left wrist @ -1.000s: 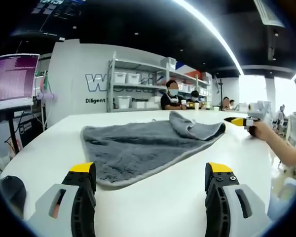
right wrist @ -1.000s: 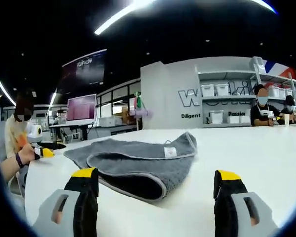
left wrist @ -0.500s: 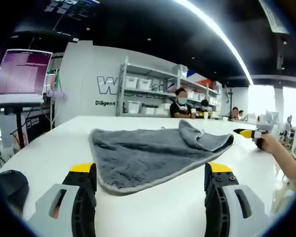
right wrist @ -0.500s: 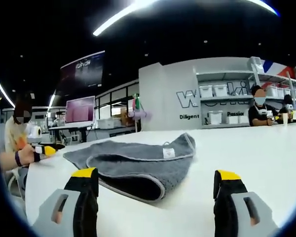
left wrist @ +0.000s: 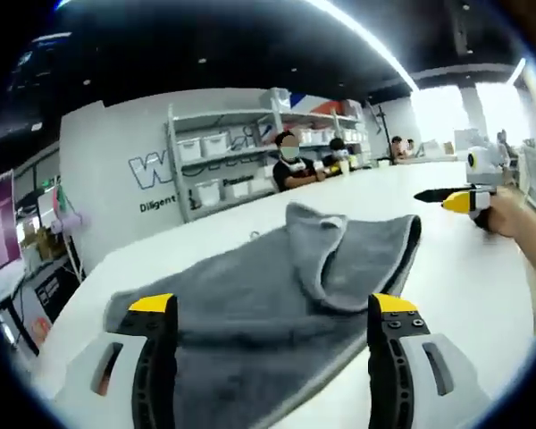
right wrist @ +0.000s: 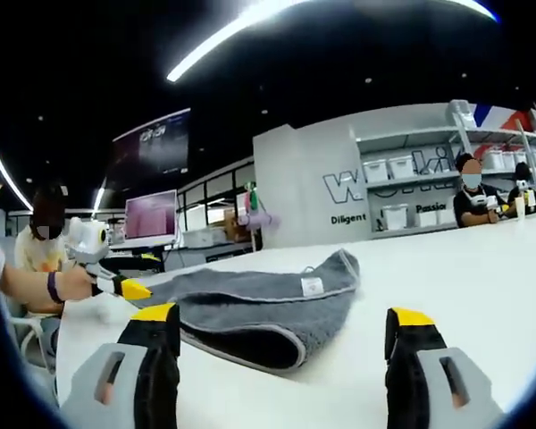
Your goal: Fold the towel on the table until its edges align and the towel forms a compact rectangular stack.
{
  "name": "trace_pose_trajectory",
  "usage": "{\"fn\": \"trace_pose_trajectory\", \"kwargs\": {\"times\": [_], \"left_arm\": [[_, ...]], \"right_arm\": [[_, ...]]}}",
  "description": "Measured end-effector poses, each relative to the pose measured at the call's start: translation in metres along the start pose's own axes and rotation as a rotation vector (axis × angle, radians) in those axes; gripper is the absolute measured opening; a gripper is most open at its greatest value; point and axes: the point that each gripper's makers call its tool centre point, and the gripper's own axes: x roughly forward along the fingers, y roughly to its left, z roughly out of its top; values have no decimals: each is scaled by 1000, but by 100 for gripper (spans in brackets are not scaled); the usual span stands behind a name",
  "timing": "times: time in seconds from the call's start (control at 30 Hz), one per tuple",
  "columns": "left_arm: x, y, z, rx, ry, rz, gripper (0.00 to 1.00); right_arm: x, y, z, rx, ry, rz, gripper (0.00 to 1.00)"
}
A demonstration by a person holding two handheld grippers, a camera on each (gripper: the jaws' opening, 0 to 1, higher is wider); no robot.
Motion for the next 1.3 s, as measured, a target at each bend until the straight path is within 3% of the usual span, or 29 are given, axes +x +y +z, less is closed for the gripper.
{"fn": "trace_pose_trajectory", "kwargs": {"times": [0.07, 0.23, 0.4, 0.47, 0.57, 0.67, 0.7, 0.8, 0.97, 1.13, 1.3], "left_arm": [[16, -10, 15, 107, -4, -16, 86], [60, -45, 46, 482, -18, -45, 86], [91, -66, 57, 730, -14, -45, 83], [105, -69, 62, 871, -9, -12, 78], [121, -78, 64, 992, -12, 0, 68], [134, -85, 56, 1025, 24, -14, 42], [140, -85, 55, 1019, 32, -9, 39], [155, -87, 43, 962, 78, -15, 43], [173, -97, 29, 982, 106, -28, 40], [180, -101, 27, 1024, 109, -22, 32], [187, -94, 28, 959, 130, -5, 30]], "right_arm": [[0, 0, 0, 1, -1, 0, 97], [0, 0, -1, -1, 2, 1, 96], [0, 0, -2, -4, 7, 1, 96], [1, 0, -2, -6, 9, 1, 96], [1, 0, -2, -5, 9, 1, 96], [1, 0, -2, -6, 10, 0, 96], [1, 0, -2, -6, 10, 0, 96], [1, 0, -2, -6, 11, 0, 96], [1, 1, -2, -7, 12, 2, 96], [-1, 1, 0, 1, -2, 3, 93], [-3, -3, 5, 23, -26, -2, 89]]}}
